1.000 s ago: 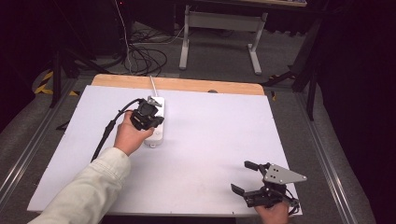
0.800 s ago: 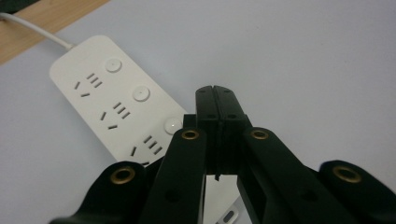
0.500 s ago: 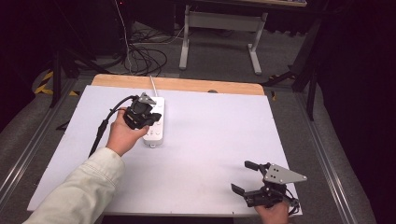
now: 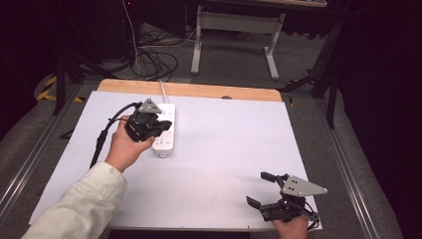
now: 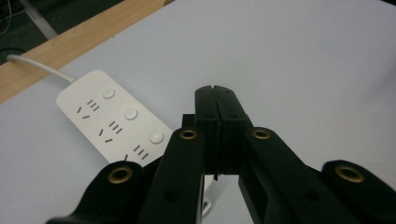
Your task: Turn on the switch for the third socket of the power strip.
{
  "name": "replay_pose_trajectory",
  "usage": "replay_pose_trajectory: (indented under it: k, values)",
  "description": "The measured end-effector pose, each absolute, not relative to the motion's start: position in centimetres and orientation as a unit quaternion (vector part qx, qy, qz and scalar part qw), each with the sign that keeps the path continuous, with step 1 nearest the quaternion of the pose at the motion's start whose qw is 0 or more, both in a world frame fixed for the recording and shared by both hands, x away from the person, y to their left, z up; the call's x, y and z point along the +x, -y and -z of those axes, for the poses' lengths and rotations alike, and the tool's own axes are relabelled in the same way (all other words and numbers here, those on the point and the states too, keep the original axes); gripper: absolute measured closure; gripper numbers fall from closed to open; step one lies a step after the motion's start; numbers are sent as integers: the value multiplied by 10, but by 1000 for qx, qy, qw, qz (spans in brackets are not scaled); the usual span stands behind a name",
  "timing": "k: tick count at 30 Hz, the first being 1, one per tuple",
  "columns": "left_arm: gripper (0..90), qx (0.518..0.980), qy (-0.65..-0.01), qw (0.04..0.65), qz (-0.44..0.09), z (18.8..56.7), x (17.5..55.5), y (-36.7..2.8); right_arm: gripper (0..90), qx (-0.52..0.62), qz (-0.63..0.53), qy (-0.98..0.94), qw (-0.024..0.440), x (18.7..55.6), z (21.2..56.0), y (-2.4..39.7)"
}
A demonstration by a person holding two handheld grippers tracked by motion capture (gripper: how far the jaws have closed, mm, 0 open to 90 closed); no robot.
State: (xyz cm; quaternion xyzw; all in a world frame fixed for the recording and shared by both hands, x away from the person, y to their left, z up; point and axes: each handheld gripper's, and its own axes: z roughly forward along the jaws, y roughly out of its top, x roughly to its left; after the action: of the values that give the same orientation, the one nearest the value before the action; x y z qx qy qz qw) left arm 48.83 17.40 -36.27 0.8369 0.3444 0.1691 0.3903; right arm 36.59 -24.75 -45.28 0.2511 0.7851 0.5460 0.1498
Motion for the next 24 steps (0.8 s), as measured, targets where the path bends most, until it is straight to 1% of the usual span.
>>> replay_pose_trajectory:
  k: [5, 7, 8, 10, 12, 15, 17, 22, 24]
  values:
    - [789, 829, -325, 420, -175, 348, 470, -180, 86, 250, -546, -785, 151, 366, 453, 247]
    - [746, 829, -316, 426, -178, 342, 458, -185, 86, 251, -545, -785, 151, 366, 453, 247]
    - [730, 829, -316, 426, -178, 342, 458, -185, 86, 251, -546, -785, 152, 366, 453, 247]
    - [714, 828, -308, 432, -180, 339, 449, -188, 86, 251, -546, -785, 152, 365, 452, 247]
    - [670, 827, -301, 436, -188, 337, 441, -192, 86, 251, -547, -784, 151, 366, 452, 247]
    - [590, 822, -295, 447, -195, 337, 429, -197, 86, 250, -546, -785, 152, 365, 452, 247]
    - [518, 821, -299, 446, -197, 338, 424, -201, 86, 251, -546, -785, 152, 365, 452, 247]
    - [456, 811, -313, 459, -182, 345, 410, -213, 86, 252, -545, -785, 153, 365, 452, 247]
    - [412, 810, -311, 460, -188, 348, 404, -217, 86, 252, -546, -784, 153, 365, 452, 247]
